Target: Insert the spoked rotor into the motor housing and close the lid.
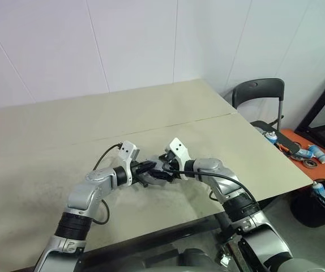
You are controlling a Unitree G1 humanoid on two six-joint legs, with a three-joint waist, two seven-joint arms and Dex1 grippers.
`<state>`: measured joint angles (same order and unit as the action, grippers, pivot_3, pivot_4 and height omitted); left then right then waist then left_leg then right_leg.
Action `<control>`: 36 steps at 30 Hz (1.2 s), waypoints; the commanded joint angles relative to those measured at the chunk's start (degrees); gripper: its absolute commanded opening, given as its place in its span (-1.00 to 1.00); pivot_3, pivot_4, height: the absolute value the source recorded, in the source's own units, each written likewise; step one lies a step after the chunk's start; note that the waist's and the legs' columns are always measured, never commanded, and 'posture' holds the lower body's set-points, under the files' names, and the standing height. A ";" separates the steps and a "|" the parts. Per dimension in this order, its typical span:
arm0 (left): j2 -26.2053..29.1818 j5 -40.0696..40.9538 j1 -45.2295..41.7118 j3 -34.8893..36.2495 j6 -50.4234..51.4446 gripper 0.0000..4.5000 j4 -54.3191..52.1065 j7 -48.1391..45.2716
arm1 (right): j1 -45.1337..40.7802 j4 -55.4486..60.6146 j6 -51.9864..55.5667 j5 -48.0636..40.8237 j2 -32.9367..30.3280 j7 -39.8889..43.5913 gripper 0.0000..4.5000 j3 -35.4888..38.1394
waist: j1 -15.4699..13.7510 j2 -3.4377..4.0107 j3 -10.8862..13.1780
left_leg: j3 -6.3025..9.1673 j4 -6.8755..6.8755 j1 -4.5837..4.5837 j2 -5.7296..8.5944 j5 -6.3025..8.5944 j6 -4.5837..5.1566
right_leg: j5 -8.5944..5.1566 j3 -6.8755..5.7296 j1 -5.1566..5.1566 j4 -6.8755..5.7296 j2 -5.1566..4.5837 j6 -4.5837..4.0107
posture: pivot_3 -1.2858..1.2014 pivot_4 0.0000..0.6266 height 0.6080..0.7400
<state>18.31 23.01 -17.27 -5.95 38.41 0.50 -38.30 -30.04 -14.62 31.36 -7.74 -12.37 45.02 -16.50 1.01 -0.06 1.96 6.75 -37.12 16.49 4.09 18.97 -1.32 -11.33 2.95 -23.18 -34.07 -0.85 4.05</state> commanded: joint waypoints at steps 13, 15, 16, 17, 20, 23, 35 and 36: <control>0.05 -1.17 -1.53 -0.60 0.15 -1.00 2.95 -0.26 | -4.56 7.78 2.52 -3.80 -8.24 4.54 0.97 5.38 | -0.05 0.11 0.24 | 0.02 0.02 0.63 -0.01 0.02 0.03 | 0.12 0.00 -0.56 0.04 0.01 0.25 | 0.03 -1.00 1.00; -0.08 -1.24 -1.36 -0.65 0.13 -1.00 2.74 -0.09 | -3.72 10.04 9.01 -7.23 -9.69 6.70 0.97 6.44 | -0.21 0.10 0.23 | 0.02 -0.04 0.83 0.00 0.01 0.04 | 0.14 0.00 -0.74 0.03 -0.02 0.24 | 0.03 -1.00 1.00; -0.11 -1.25 -1.25 -0.66 0.15 -1.00 2.60 -0.01 | -2.83 11.42 13.09 -9.40 -10.58 7.92 0.97 6.87 | -0.36 0.10 0.23 | 0.02 -0.06 0.91 0.02 0.01 0.03 | 0.14 0.00 -0.84 0.02 -0.03 0.24 | 0.03 -1.00 1.00; -0.13 -1.28 -1.10 -0.65 0.15 -1.00 2.44 0.10 | -1.58 12.93 17.09 -11.58 -11.51 8.88 0.97 7.30 | -0.44 0.09 0.23 | 0.02 -0.06 0.97 0.04 0.01 0.04 | 0.15 0.00 -0.90 0.01 -0.06 0.23 | 0.03 -1.00 1.00; -0.07 -1.33 -0.66 -0.52 0.04 -1.00 2.21 0.30 | 1.67 15.85 26.89 -16.65 -14.61 10.83 0.97 8.00 | -0.51 0.08 0.23 | 0.05 -0.03 1.04 0.04 0.03 0.06 | 0.15 0.00 -0.97 0.04 -0.16 0.22 | 0.03 -1.00 1.00; 0.06 -1.37 -0.28 -0.35 -0.07 -1.00 2.10 0.52 | 1.15 12.81 38.68 -22.68 -13.95 9.68 0.97 12.92 | -0.27 0.11 0.25 | 0.00 -0.05 1.04 0.04 0.03 0.07 | 0.15 0.01 -0.98 0.01 -0.16 0.23 | 0.03 -1.00 1.00; -0.05 -1.70 -0.16 -0.45 -0.74 -1.00 2.29 1.58 | -2.22 3.66 45.74 -26.35 1.04 -5.83 0.97 24.36 | -0.24 0.11 0.22 | -0.04 -0.06 1.04 0.03 0.03 0.07 | 0.18 0.04 -1.01 -0.04 -0.05 0.22 | 0.03 -1.00 1.00; 0.06 -1.63 -0.22 -0.36 -0.70 -1.00 2.33 1.54 | -1.74 4.23 46.45 -26.55 1.77 -6.46 0.97 24.04 | -0.23 0.12 0.22 | -0.03 -0.05 1.04 0.02 0.03 0.07 | 0.18 0.04 -1.01 -0.04 -0.06 0.22 | 0.03 -1.00 1.00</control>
<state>17.79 22.98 -18.05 -5.92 36.78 1.08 -37.46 -31.52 -12.11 76.80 -32.67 -11.59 39.47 7.26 0.78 0.06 2.18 6.73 -37.17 17.54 4.11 19.00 -1.25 -11.15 2.99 -24.21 -34.11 -0.91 4.27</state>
